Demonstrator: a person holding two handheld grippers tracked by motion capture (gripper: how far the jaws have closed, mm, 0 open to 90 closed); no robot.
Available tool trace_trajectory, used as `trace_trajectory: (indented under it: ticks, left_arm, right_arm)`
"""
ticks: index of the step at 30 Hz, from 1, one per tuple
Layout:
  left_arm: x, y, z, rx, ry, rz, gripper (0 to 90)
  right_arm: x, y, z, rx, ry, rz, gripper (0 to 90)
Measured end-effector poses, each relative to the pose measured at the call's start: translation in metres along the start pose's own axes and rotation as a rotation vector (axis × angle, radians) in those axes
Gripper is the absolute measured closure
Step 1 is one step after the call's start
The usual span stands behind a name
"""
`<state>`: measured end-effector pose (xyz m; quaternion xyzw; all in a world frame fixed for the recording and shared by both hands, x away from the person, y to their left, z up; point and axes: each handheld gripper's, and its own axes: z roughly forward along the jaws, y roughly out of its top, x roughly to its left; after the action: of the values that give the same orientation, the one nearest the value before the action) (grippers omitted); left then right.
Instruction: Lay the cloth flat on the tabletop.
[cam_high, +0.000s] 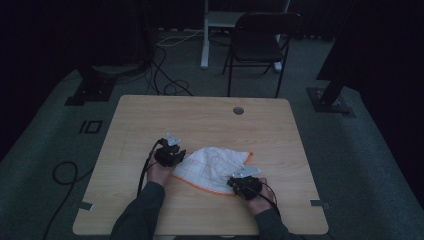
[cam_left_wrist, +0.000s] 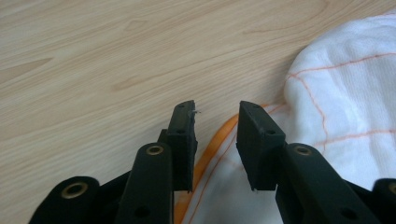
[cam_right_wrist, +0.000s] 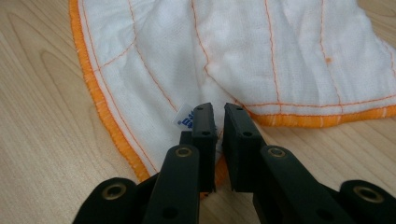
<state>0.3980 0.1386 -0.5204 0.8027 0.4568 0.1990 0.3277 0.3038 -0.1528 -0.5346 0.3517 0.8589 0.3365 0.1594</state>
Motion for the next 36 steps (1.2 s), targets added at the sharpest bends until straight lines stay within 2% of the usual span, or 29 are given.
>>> trace_trajectory:
  ticks: [7, 8, 11, 13, 15, 16, 18, 22, 31, 36]
  left_arm:
    - [-0.010, 0.003, 0.015, 0.044, -0.020, 0.036, 62.0]
    - [-0.010, 0.003, 0.017, 0.049, -0.016, 0.031, 59.5]
    - [-0.007, 0.001, 0.018, 0.051, -0.027, 0.019, 59.1]
    - [-0.007, 0.000, 0.018, 0.047, -0.037, 0.014, 60.5]
    - [-0.006, 0.000, 0.017, 0.048, -0.043, 0.017, 67.2]
    - [-0.006, 0.000, 0.017, 0.050, -0.042, 0.018, 74.6]
    - [-0.003, -0.001, 0.016, 0.055, -0.035, 0.011, 80.5]
    - [0.009, -0.003, 0.012, 0.065, -0.005, -0.014, 85.1]
    - [0.026, -0.013, 0.003, 0.063, 0.046, -0.067, 86.2]
    - [0.032, -0.018, -0.001, 0.056, 0.060, -0.097, 86.1]
  right_arm:
    - [-0.001, -0.001, 0.000, 0.001, 0.006, 0.005, 82.9]
    - [-0.001, -0.001, 0.000, 0.001, 0.006, 0.003, 82.6]
    - [-0.001, -0.001, 0.000, 0.004, 0.008, 0.003, 82.4]
    - [-0.001, -0.001, 0.000, 0.005, 0.009, 0.004, 82.5]
    - [-0.001, -0.001, 0.000, 0.006, 0.007, 0.004, 82.6]
    - [-0.001, -0.001, 0.000, 0.008, 0.005, 0.004, 82.9]
    - [-0.001, -0.002, 0.000, 0.009, 0.002, 0.001, 83.8]
    - [-0.003, -0.003, -0.002, 0.012, 0.005, 0.010, 84.9]
    - [-0.006, -0.005, -0.004, 0.018, 0.002, 0.022, 87.1]
    - [-0.008, -0.006, -0.005, 0.023, 0.003, 0.028, 88.7]
